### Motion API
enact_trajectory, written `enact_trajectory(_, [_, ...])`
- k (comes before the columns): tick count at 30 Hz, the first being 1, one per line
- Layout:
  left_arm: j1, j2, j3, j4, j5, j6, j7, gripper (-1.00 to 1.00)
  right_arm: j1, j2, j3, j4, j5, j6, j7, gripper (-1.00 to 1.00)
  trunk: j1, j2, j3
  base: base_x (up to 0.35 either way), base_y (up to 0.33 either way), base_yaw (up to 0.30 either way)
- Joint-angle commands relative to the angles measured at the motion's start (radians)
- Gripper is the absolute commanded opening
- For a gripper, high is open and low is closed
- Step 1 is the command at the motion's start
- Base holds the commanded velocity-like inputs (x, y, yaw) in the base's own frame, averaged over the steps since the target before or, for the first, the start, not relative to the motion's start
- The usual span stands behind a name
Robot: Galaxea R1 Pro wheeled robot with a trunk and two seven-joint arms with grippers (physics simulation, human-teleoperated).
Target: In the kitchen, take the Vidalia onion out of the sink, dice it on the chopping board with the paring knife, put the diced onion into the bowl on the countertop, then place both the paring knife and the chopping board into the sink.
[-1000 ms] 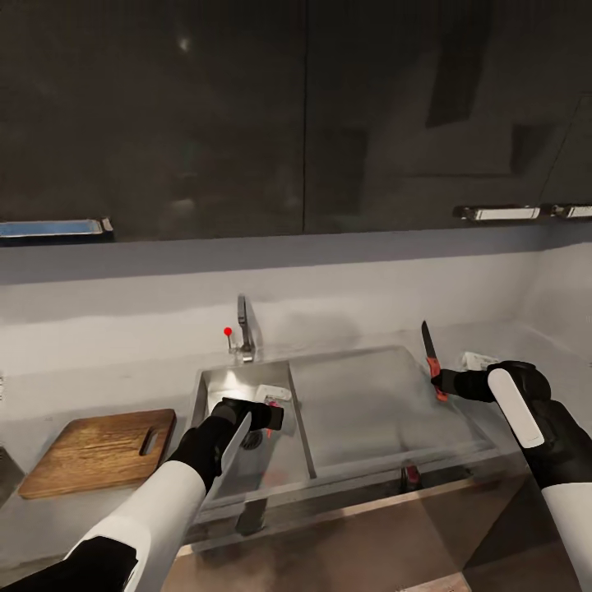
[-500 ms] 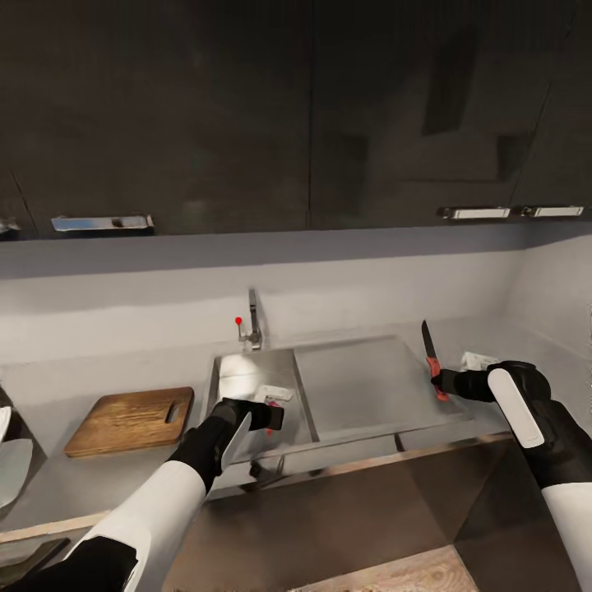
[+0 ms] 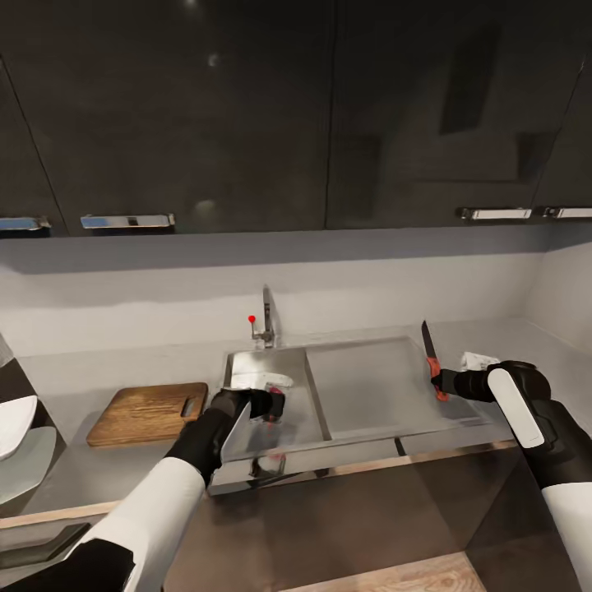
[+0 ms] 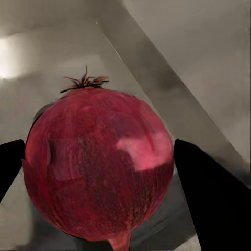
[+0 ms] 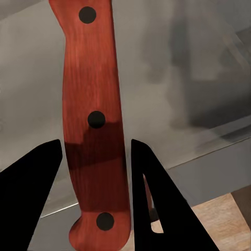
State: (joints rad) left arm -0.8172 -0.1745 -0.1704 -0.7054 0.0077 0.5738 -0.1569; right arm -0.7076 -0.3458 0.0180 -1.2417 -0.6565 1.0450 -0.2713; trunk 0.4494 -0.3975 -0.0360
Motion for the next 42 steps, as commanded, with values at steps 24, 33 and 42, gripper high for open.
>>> enact_trajectory(24, [0.375,0.191,0.002,-0.732,0.066,-0.111,-0.018,-1.0,-0.001,-0.001,0.002,-0.001,-0.009,0.002,-0.011,-1.0,0.001,-0.003,-0.003,0.0,0.01,0.0])
enact_trajectory(33, [0.386,0.292,0.008,-0.772,0.222,-0.062,-0.123,-1.0,-0.001,-0.001,0.003,-0.001,-0.011,0.002,-0.011,-1.0,0.001,-0.003,-0.003,0.0,0.255,0.0])
enact_trajectory(42, [0.386,0.297,0.009,-0.798,0.23,0.001,-0.137,-1.0,-0.001,-0.001,0.003,-0.001,-0.01,0.002,-0.011,-1.0,0.001,-0.003,-0.003,0.0,0.173,0.0])
